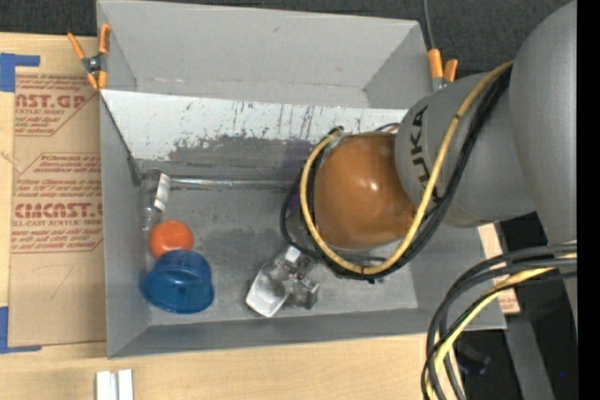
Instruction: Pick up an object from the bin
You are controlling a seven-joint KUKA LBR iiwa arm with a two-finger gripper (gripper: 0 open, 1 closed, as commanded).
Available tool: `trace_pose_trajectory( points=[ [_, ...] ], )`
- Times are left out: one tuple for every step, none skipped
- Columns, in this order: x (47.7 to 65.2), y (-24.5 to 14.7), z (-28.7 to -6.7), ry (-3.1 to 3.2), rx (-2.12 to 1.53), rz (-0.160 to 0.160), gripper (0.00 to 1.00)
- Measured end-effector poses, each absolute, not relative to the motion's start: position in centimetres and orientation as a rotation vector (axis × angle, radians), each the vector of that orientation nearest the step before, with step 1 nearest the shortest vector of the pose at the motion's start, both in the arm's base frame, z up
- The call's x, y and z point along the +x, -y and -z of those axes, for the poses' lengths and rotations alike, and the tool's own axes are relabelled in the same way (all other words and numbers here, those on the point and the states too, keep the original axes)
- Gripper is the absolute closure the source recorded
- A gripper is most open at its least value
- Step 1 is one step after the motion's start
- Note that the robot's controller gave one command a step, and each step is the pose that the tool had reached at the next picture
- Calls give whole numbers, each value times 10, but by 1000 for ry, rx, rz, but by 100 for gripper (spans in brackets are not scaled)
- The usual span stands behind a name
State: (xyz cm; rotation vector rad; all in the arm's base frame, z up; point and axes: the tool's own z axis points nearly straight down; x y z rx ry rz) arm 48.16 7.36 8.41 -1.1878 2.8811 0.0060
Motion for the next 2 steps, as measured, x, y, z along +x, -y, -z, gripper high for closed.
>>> trace_pose_trajectory(
  points=[
    [482, -74, -84, -2881, -1188, -6, 100],
    [489, -82, -84, -2862, -1232, -7, 100]
  ],
)
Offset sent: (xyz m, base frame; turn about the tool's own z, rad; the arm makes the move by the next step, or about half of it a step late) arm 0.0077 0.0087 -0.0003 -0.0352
